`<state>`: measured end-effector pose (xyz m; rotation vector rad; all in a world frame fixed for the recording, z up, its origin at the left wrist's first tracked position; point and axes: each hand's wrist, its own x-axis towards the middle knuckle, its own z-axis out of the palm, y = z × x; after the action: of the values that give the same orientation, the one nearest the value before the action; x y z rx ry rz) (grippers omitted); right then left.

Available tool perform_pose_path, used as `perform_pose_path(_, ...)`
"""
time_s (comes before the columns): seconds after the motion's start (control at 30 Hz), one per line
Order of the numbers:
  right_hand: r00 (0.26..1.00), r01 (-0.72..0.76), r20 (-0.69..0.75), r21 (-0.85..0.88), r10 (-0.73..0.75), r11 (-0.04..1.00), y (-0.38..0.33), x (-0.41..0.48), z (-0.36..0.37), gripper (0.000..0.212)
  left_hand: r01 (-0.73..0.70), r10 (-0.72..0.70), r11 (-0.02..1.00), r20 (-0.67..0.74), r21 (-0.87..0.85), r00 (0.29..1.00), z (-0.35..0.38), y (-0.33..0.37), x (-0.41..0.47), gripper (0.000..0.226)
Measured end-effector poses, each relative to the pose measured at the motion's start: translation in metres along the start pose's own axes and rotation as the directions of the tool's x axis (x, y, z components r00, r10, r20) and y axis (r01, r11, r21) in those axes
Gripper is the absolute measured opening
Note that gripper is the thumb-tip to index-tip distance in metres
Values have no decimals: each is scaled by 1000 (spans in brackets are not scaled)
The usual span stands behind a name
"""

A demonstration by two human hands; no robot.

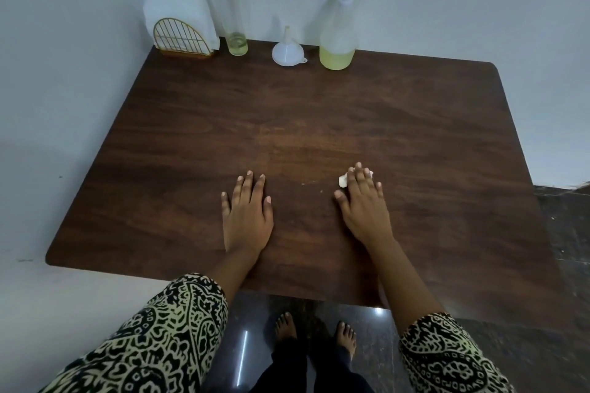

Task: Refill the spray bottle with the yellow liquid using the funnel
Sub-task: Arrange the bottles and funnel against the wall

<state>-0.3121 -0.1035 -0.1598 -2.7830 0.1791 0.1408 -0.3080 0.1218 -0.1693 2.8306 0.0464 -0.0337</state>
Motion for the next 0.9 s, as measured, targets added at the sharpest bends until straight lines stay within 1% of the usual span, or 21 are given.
perform_pose_path(0.07,1000,14,23,-33,-14,999,-15,-4,6,69,-4,4,1000,-2,-1,1000,0,0,0,49)
perform_pose_path(0.2,975,211,82,-68,-205,975,-72,-23,29,80,-3,3,1000,9,10,1000,-1,1,-1,49)
perform_pose_path(0.27,970,240,66,-101,-235,965,-84,-29,36,78,-10,9,1000,21,29,1000,-2,1,-2,50)
perform_pose_path(0.33,969,243,79,-164,-233,956,-76,-25,32,79,-11,11,999,20,32,1000,-2,1,-2,50)
perform_pose_path(0.37,976,216,68,-190,-207,958,-65,-21,30,80,-7,6,1000,17,28,1000,-2,1,-1,49)
perform_pose_path(0.4,989,148,30,-204,-145,968,-51,-16,27,80,-1,1,1000,15,26,1000,-2,1,-1,49)
perform_pose_path(0.43,999,41,-26,-213,-48,976,-35,-11,22,81,2,-3,1000,17,27,1000,-2,1,-2,49)
perform_pose_path(0.47,994,-77,-89,-196,60,978,-19,-8,16,82,3,-3,1000,20,27,1000,-2,1,-2,49)
perform_pose_path(0.5,981,-175,-113,-165,157,971,-9,-7,10,82,2,-3,1000,20,23,1000,-2,1,-1,49)
perform_pose_path(0.53,967,-247,-94,-134,236,960,-6,-5,8,81,4,-4,1000,16,15,1000,-2,1,-1,49)
perform_pose_path(0.57,959,-281,-68,-105,275,954,-12,-3,9,79,11,-11,1000,5,5,1000,-2,1,-2,49)
perform_pose_path(0.6,965,-261,-56,-71,257,963,-25,0,11,78,28,-28,1000,-16,-11,999,-3,2,-2,49)
perform_pose_path(0.63,981,-194,-38,-34,192,981,-44,3,15,76,60,-61,998,-43,-32,997,-3,2,-3,49)
perform_pose_path(0.7,998,49,33,-21,-48,999,-86,2,30,73,166,-174,983,-87,-83,981,-5,0,-3,50)
perform_pose_path(0.73,984,163,81,-33,-160,986,-101,-1,36,72,225,-235,969,-96,-105,967,-6,0,-3,51)
perform_pose_path(0.77,968,231,111,-59,-224,971,-106,-1,40,72,273,-284,955,-92,-117,954,-7,-1,-3,50)
perform_pose_path(0.8,966,246,107,-93,-235,965,-102,3,38,72,302,-312,946,-82,-116,947,-8,-1,-1,49)
perform_pose_path(0.83,980,197,67,-126,-189,972,-91,9,35,73,312,-320,944,-70,-104,945,-9,0,0,49)
perform_pose_path(0.9,998,-22,-58,-132,14,991,-59,23,25,77,308,-311,950,-51,-60,949,-9,1,2,49)
